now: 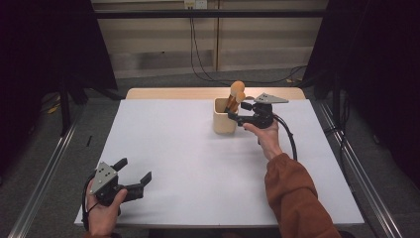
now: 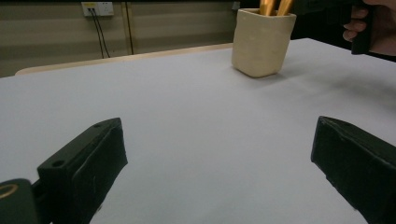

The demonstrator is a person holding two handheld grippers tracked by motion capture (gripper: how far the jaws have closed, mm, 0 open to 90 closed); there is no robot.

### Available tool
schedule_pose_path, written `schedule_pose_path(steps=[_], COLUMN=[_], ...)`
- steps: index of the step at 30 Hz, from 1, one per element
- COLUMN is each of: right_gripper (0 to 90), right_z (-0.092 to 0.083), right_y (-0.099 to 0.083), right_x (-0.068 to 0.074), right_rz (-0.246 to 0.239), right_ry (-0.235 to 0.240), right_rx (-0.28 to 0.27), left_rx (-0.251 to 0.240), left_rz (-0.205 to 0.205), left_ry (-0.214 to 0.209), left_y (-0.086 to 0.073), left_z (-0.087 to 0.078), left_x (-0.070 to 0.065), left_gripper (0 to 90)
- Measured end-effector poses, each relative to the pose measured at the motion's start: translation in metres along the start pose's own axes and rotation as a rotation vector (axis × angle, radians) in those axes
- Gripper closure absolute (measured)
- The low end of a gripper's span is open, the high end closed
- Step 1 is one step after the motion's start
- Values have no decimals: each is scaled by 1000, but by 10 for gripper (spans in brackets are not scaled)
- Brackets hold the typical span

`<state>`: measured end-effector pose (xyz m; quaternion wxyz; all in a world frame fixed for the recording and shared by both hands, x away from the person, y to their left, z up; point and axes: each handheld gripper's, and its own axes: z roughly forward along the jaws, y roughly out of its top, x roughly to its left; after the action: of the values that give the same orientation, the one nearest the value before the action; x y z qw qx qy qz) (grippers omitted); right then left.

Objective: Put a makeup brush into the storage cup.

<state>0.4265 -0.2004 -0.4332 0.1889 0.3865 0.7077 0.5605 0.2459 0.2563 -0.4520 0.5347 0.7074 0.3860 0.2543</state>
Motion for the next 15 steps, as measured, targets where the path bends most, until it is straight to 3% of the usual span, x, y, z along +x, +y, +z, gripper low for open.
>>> schedule_pose_path(steps=[15], right_gripper=[34], right_z=[-19], right_y=[-2], right_x=[2], right_rz=[-13], right_ry=[-23], right_rx=[3], left_rx=[-8], left_rz=[1], left_ry=[3], left_y=[-1], left_z=[-4], left_x=[1], left_gripper=[32])
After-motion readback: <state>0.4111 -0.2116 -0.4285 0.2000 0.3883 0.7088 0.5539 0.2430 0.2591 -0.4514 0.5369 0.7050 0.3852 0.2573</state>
